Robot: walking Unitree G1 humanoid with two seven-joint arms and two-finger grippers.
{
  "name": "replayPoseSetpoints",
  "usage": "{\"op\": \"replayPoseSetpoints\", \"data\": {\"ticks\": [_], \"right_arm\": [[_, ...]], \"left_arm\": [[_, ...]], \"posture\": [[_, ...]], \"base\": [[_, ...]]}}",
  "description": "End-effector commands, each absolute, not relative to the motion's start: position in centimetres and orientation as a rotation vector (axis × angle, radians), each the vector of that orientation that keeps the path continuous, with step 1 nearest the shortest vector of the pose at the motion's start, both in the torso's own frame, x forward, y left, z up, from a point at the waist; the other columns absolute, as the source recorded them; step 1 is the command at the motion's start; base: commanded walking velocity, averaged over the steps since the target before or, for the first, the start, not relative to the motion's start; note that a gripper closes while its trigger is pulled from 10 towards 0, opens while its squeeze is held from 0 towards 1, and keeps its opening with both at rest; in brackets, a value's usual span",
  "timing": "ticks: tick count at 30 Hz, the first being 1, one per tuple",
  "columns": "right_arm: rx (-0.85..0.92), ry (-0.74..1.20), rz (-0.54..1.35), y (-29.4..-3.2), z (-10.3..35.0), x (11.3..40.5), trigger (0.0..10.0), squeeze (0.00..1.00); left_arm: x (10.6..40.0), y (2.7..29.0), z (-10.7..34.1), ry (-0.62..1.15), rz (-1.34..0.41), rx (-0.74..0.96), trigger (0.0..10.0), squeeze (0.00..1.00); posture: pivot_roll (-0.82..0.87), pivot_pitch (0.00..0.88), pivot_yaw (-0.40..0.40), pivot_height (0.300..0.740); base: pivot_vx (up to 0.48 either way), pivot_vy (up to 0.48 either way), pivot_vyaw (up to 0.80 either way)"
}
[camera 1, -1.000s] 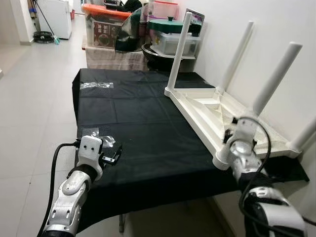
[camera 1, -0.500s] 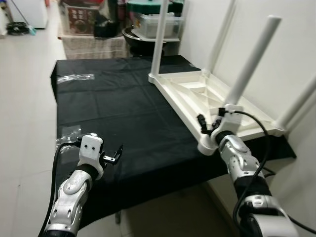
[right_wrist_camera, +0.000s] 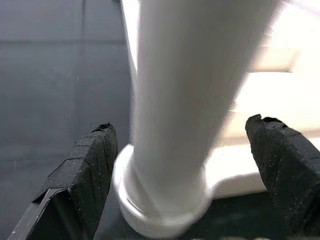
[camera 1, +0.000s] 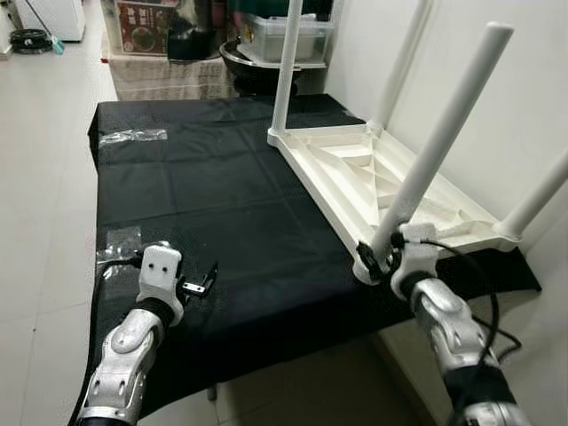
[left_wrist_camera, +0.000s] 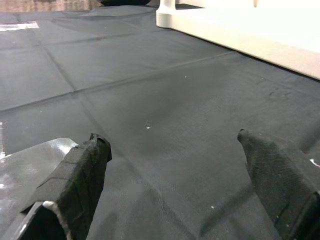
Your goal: Building children table
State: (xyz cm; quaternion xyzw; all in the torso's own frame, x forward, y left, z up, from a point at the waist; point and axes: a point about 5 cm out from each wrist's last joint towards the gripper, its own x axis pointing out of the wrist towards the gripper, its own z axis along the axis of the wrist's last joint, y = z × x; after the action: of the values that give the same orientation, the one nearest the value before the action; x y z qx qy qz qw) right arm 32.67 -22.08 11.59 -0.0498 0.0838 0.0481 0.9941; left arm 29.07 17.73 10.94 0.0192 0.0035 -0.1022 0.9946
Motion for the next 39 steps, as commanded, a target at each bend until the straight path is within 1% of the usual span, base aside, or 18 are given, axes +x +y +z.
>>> {"op": "replayPoseSetpoints", "data": {"ticks": [1,2,3,4,9,10,12,14,15,17,20,21,23,25,26,30,34,39], "right_arm": [[-0.133,0.169,0.081,-22.9,11.9,32.3,10.0,1.0],[-0.145,0.173,0.035,-23.9,12.0,32.3,10.0,1.0],[-0.145,0.173,0.035,-23.9,12.0,32.3,10.0,1.0],[-0.158,0.166,0.02,-24.6,12.3,32.3,10.0,1.0],[-0.193,0.168,0.062,-24.5,12.5,32.1,10.0,1.0],[-0.191,0.193,0.106,-23.7,12.4,31.9,10.0,0.0],[-0.197,0.251,0.103,-22.5,12.2,32.1,10.0,0.0],[-0.12,0.282,0.128,-21.4,12.9,32.4,10.0,0.0],[-0.12,0.282,0.128,-21.4,12.9,32.4,10.0,0.0],[-0.033,0.251,0.195,-19.9,14.0,32.4,10.0,0.0],[-0.025,0.225,0.249,-19.1,14.5,32.0,10.0,0.0],[-0.032,0.183,0.437,-17.8,14.7,29.9,10.0,0.0],[-0.032,0.183,0.437,-17.8,14.7,29.9,10.0,0.0],[-0.067,0.185,0.557,-17.4,14.3,28.0,10.0,0.0],[-0.067,0.185,0.557,-17.4,14.3,28.0,10.0,0.0],[-0.195,0.276,0.594,-18.5,12.9,26.2,10.0,0.0],[-0.207,0.294,0.579,-18.7,12.8,26.2,10.0,0.0],[-0.194,0.272,0.524,-18.1,13.3,27.4,10.0,0.0]], "left_arm": [[28.9,17.4,10.7,0.02,-0.215,0.027,10.0,0.0],[28.9,17.3,10.7,0.02,-0.216,0.026,10.0,0.0],[28.9,17.3,10.7,0.02,-0.216,0.026,10.0,0.0],[28.8,17.2,10.7,0.019,-0.214,0.017,10.0,0.0],[28.6,16.9,10.8,0.016,-0.213,0.005,10.0,0.0],[28.5,16.8,10.8,0.012,-0.211,-0.004,10.0,0.0],[28.3,16.8,11.1,0.0,-0.193,-0.021,10.0,0.0],[27.9,16.8,11.2,-0.005,-0.176,-0.024,10.0,0.0],[27.9,16.8,11.2,-0.005,-0.176,-0.024,10.0,0.0],[27.5,16.7,11.3,-0.009,-0.164,-0.026,10.0,0.0],[27.1,16.7,11.3,-0.009,-0.154,-0.033,10.0,0.0],[26.1,16.8,11.4,-0.009,-0.134,-0.038,10.0,0.0],[26.1,16.8,11.4,-0.009,-0.134,-0.038,10.0,0.0],[25.4,17.0,11.4,-0.007,-0.125,-0.035,10.0,0.0],[25.4,17.0,11.4,-0.007,-0.125,-0.035,10.0,0.0],[24.7,17.1,11.2,0.004,-0.117,-0.045,10.0,0.0],[24.7,17.0,11.2,0.008,-0.12,-0.048,10.0,0.0],[24.9,16.3,11.7,0.005,-0.134,-0.052,10.0,0.0]], "posture": [[0.02,0.0,-0.095,0.74],[0.01,0.0,-0.095,0.74],[0.01,0.0,-0.095,0.74],[0.01,0.0,-0.094,0.74],[0.02,0.0,-0.095,0.74],[0.02,0.0,-0.095,0.74],[0.02,0.0,-0.1,0.74],[0.03,0.0,-0.1,0.74],[0.03,0.0,-0.1,0.74],[0.03,0.0,-0.1,0.74],[0.03,0.0,-0.101,0.74],[0.04,0.0,-0.105,0.74],[0.04,0.0,-0.105,0.74],[0.04,0.0,-0.106,0.74],[0.04,0.0,-0.106,0.74],[0.04,0.0,-0.104,0.74],[0.03,0.0,-0.1,0.74],[0.04,0.0,-0.099,0.74]], "base": [[0.0,0.0,0.0],[0.0,0.0,0.0],[0.0,0.0,0.0],[0.0,0.0,0.0],[0.0,0.0,0.0],[0.0,0.0,0.0],[0.0,0.0,0.0],[0.0,0.0,0.0],[0.0,0.0,0.0],[0.0,-0.384,0.0],[0.0,-0.454,0.0],[0.0,-0.416,0.0],[0.0,-0.416,0.0],[0.0,-0.416,0.0],[0.0,-0.416,0.0],[0.0,-0.466,0.0],[0.0,-0.469,0.0],[0.0,-0.469,0.0]]}}
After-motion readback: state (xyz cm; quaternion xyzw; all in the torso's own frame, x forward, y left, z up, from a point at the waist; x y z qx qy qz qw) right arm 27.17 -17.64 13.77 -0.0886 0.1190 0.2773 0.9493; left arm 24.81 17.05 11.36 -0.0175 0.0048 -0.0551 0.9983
